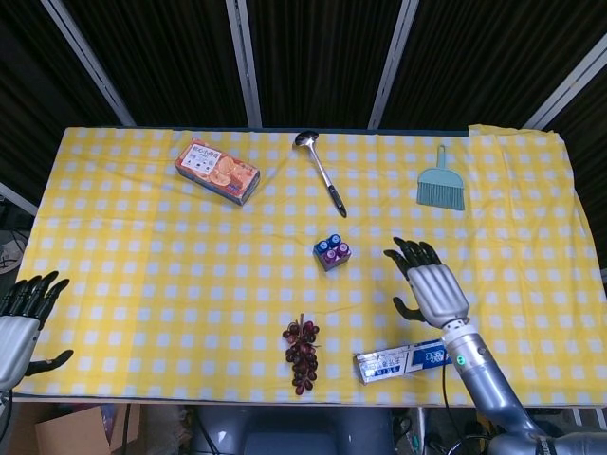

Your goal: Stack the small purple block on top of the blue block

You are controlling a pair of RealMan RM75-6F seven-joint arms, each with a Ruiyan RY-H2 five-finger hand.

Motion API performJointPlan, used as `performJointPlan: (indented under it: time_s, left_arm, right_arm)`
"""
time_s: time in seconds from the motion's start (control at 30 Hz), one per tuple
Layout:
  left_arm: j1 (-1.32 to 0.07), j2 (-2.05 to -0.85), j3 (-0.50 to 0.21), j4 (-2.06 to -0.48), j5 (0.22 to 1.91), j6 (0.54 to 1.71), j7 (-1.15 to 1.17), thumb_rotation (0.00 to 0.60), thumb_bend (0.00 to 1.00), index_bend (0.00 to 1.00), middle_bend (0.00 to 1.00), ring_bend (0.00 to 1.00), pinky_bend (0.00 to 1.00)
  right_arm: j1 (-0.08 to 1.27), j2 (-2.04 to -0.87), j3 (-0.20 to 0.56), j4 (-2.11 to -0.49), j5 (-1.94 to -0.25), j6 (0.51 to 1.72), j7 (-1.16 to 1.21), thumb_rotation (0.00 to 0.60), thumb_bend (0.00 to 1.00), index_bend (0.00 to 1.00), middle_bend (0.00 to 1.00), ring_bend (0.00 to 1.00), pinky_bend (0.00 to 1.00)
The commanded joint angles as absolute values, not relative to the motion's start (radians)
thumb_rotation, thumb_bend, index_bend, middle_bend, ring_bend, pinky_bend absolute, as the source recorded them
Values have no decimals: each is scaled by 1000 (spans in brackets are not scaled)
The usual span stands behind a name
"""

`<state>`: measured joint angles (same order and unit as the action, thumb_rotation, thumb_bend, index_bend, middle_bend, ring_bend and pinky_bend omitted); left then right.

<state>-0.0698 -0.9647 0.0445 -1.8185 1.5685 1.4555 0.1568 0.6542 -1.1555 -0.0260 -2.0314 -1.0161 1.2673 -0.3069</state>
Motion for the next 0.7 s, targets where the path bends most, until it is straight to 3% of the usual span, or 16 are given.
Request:
performJointPlan:
  time_s: [0.03, 0.33, 0.7]
  left_arm:
    - [-62, -953, 52, -1829, 1586, 1469, 139, 600, 0, 37, 0, 0, 42]
    - [-41, -932, 58, -1835, 1599, 1500, 111, 600, 0, 36, 0, 0, 42]
    - [-41, -934, 63, -1831, 1626, 1502, 101, 600, 0, 37, 0, 0, 42]
  right_arm:
    - [450, -1129, -160, -1905, -1237, 1387, -69, 600, 440, 47, 0, 1, 0]
    - [251, -1149, -244, -1725, -1419, 1542, 62, 600, 440, 38, 0, 1, 0]
    - [119, -1182, -205, -1595, -1529, 1712, 8, 600, 440, 38, 0, 1, 0]
